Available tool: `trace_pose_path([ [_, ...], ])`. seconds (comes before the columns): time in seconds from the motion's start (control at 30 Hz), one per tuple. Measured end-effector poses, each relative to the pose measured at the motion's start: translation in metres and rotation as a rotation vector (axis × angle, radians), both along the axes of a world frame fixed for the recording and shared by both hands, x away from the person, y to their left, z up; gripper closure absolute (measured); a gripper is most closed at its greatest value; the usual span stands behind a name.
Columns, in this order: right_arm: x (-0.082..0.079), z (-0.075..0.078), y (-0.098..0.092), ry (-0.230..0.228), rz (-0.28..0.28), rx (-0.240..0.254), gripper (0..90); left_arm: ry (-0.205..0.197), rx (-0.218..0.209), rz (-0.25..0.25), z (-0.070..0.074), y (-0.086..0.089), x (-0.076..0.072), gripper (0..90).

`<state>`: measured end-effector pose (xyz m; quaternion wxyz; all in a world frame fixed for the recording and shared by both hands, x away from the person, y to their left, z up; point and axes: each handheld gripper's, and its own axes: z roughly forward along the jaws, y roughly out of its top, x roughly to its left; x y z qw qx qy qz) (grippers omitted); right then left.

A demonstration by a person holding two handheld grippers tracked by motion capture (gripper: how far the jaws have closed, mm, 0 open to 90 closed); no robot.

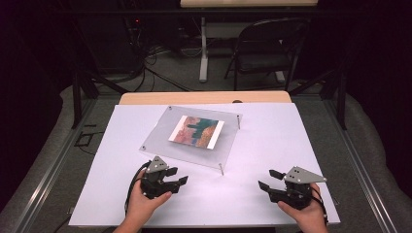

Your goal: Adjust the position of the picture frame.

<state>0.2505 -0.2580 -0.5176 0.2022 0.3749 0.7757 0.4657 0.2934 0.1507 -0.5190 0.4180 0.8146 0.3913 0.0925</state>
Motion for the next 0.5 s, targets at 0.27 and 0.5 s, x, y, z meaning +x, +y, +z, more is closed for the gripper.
trace_pose_path([
  [0.27,0.001,-0.001,-0.006,0.034,-0.031,0.043,48.6,0.055,-0.056,0.031,-0.003,-0.013,0.008,44.2],
  [0.5,0.002,-0.004,-0.006,0.056,-0.034,0.048,51.0,0.052,-0.029,-0.005,-0.008,-0.034,0.013,47.4],
])
